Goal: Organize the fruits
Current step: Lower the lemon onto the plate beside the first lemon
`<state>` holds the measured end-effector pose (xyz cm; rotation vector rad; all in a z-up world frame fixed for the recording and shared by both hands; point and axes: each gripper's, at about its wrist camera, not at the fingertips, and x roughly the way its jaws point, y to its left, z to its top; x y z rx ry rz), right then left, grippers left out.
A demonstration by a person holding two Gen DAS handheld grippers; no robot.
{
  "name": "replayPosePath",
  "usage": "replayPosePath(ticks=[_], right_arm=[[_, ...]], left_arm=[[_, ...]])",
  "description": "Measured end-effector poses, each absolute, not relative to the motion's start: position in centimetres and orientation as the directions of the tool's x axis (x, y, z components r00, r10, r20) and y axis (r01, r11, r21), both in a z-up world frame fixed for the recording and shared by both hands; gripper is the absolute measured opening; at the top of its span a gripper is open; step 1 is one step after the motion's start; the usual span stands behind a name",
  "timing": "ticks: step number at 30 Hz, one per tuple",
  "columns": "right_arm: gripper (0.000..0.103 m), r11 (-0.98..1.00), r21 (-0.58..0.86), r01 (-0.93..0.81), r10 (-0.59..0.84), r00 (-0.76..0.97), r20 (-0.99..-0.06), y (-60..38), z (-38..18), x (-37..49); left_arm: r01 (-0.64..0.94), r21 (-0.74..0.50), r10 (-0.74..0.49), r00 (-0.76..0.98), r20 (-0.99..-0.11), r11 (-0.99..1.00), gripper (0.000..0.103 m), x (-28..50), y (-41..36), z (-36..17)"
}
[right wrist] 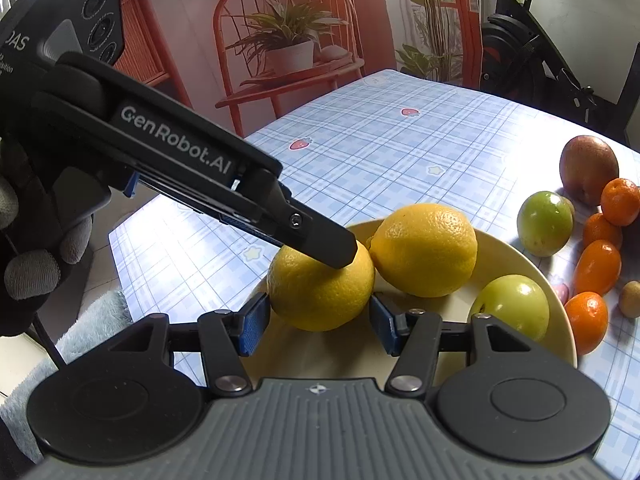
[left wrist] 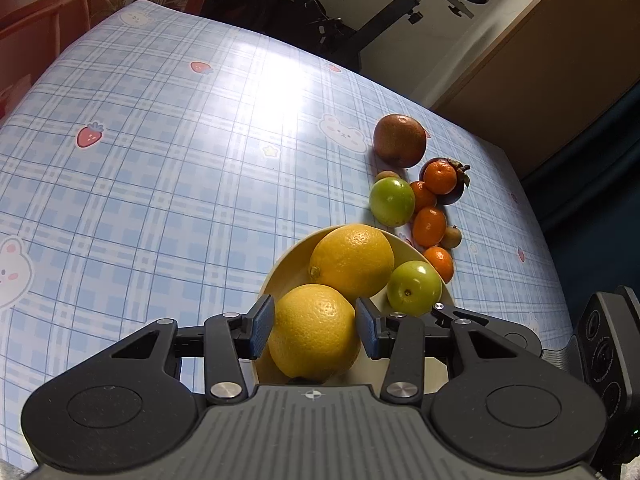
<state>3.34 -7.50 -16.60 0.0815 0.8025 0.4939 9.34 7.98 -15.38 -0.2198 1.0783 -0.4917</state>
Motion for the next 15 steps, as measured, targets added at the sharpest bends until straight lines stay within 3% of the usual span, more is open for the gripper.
replayPosePath(ticks=[15], right_arm=[[0.058,0.902,0.190,-0.387,0.410,0.633,-0.656,-6.9,-16.9,4.9]], left_arm=[[0.264,-0.410,-0.486,0.404,-0.775,0.873,0.047,11.7,8.0,-15.5]])
